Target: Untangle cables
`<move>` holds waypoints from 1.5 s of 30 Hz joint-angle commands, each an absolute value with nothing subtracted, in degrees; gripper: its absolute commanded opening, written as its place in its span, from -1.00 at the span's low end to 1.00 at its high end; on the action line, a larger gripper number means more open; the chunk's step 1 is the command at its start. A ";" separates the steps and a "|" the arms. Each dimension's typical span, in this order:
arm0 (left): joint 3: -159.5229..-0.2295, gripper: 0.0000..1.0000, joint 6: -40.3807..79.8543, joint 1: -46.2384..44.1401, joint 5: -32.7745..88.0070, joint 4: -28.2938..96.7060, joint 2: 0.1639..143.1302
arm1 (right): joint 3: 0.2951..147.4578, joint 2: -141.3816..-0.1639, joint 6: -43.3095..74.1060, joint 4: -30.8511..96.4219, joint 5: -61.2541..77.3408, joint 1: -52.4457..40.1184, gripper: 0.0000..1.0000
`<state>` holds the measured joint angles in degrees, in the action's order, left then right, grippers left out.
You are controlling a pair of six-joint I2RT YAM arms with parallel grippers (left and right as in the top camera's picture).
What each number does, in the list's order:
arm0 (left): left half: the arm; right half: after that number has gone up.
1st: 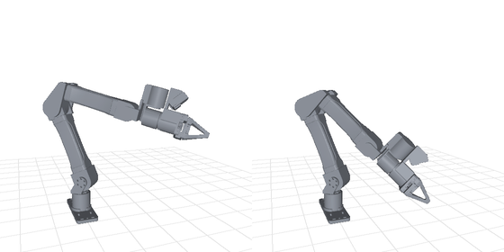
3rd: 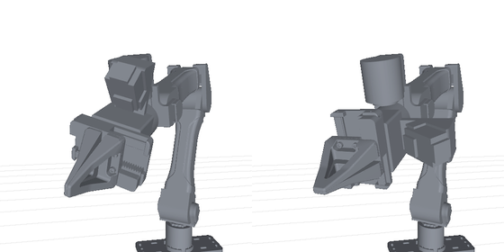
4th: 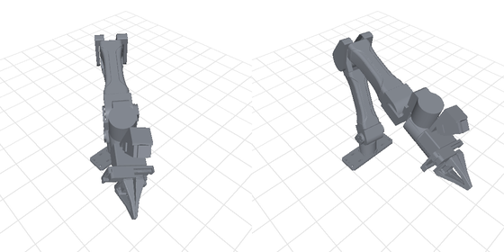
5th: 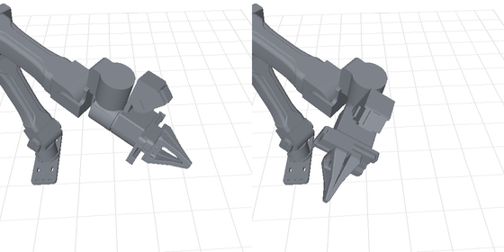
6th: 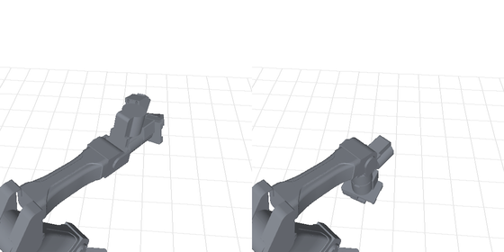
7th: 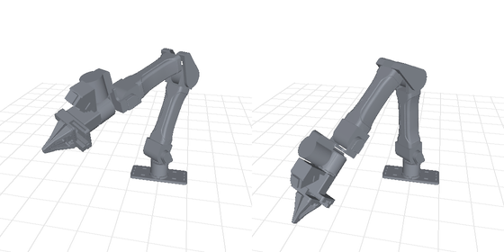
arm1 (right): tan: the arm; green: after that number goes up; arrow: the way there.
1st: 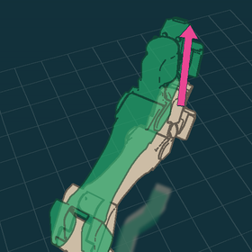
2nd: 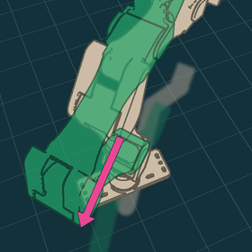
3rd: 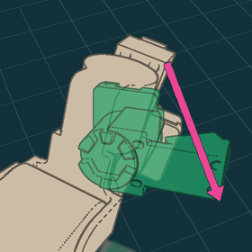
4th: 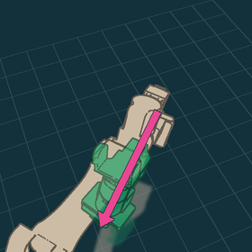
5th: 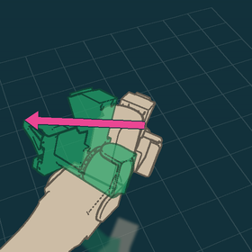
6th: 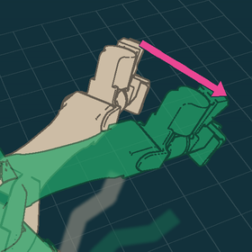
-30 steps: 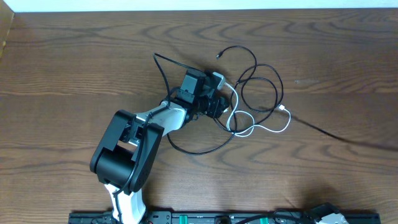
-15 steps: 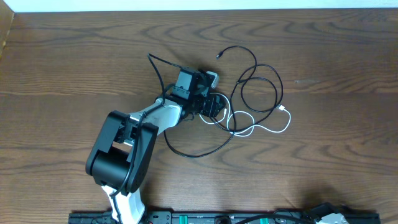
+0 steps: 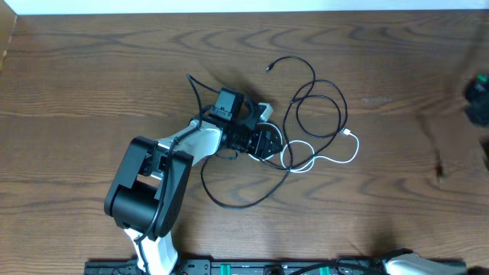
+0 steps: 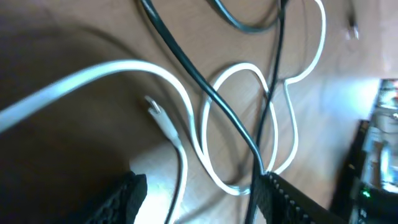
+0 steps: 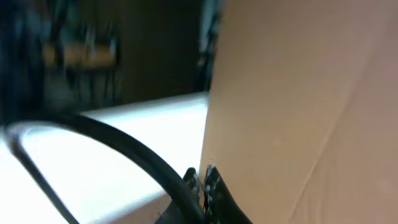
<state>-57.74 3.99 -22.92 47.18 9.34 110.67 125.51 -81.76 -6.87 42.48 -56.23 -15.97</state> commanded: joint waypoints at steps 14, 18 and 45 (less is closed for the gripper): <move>-55.94 0.25 -0.89 -25.87 51.88 16.67 112.62 | 125.97 -96.47 8.21 65.12 10.79 29.23 -0.98; -55.94 0.25 -0.89 -26.74 51.88 16.64 112.62 | 125.97 -99.46 9.96 67.11 18.31 36.75 -0.97; -55.94 0.37 -1.54 -27.27 53.93 20.29 112.62 | 125.93 -116.64 3.90 78.48 34.79 41.01 0.99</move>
